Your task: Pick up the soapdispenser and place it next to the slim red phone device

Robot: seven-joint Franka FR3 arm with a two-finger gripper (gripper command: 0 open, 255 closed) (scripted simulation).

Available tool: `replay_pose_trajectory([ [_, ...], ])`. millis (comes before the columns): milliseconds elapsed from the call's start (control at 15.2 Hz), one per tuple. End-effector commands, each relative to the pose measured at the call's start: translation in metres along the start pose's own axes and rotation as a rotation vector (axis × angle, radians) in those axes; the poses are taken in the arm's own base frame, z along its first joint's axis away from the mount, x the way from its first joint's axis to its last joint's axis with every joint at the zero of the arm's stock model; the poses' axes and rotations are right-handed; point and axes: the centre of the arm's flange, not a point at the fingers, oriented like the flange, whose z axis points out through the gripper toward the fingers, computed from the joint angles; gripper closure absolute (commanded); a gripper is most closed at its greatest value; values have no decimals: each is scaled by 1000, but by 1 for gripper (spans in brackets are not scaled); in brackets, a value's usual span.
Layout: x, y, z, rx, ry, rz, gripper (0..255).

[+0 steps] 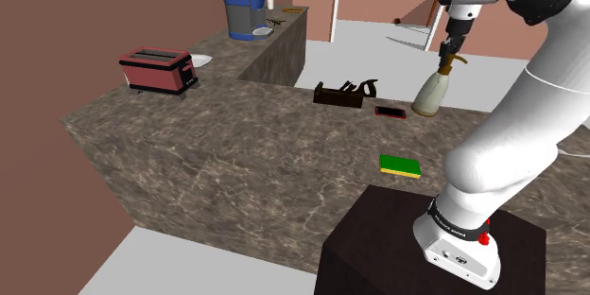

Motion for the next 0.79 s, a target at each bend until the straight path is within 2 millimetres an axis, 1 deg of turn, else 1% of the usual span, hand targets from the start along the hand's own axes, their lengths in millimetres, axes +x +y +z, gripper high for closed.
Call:
replay_pose_trajectory([
  [0,-11,25,0,-1,1,-2,255],
  [396,-40,98,3,-1,1,-2,255],
  [462,-43,105,4,-1,1,-2,255],
  [726,-42,104,25,-1,1,-2,255],
])
